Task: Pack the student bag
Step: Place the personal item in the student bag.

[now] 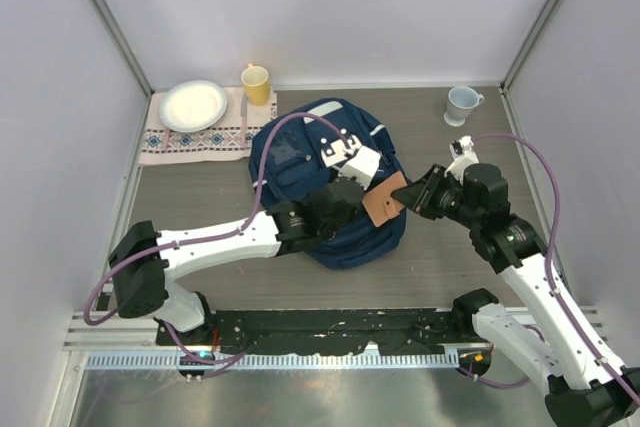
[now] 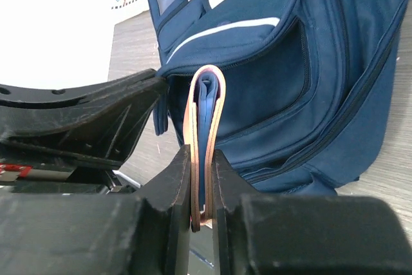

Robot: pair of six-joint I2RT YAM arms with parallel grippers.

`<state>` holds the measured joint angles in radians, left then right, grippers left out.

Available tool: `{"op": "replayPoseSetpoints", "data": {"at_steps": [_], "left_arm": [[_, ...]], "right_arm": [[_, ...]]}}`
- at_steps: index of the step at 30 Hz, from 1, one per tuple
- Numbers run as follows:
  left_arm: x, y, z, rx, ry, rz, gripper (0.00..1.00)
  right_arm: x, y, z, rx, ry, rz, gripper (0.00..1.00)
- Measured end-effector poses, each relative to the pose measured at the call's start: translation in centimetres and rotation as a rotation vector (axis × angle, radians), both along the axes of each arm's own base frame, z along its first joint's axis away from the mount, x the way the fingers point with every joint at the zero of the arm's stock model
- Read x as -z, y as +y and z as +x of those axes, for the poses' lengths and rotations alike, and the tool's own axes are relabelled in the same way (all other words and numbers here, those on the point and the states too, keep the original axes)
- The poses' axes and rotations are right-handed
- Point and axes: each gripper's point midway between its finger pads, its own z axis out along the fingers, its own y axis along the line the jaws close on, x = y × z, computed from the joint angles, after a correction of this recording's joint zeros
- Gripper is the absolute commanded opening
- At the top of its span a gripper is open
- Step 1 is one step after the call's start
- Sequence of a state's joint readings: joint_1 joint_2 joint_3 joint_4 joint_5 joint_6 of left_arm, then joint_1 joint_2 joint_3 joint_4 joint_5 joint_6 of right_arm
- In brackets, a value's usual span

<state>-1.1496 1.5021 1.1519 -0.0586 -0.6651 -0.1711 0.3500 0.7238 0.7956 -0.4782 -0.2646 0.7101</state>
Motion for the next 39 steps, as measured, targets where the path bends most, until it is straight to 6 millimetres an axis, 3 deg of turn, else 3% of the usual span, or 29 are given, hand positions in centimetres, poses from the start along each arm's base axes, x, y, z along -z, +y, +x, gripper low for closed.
{"op": "replayPoseSetpoints", "data": {"at_steps": [16, 19, 25, 29, 36, 39], "left_arm": [[-0.1, -0.2, 0.1, -0.006, 0.004, -0.01, 0.0], [-0.1, -0.3, 0.0, -0.003, 0.008, -0.014, 0.0], [0.0, -0.5, -0.1, -0.001, 0.019, -0.033, 0.0], [-0.1, -0.6, -0.1, -0.003, 0.021, -0.042, 0.0], [0.2, -0.7, -0.2, -0.001, 0.03, -0.054, 0.0], [0.2, -0.7, -0.3, 0.002, 0.032, -0.057, 0.0]], "right_arm": [[8.2, 3.0, 2.2, 0.007, 0.153, 0.188, 0.01], [8.6, 3.4, 2.7, 0.024, 0.151, 0.224, 0.01], [7.7, 4.5, 4.6, 0.039, 0.102, 0.301, 0.01], [9.0, 5.9, 5.4, 0.038, 0.13, 0.321, 0.01], [9.5, 7.6, 6.0, 0.052, 0.116, 0.348, 0.01], [10.5, 8.4, 6.2, 0.063, 0.123, 0.338, 0.06]]}}
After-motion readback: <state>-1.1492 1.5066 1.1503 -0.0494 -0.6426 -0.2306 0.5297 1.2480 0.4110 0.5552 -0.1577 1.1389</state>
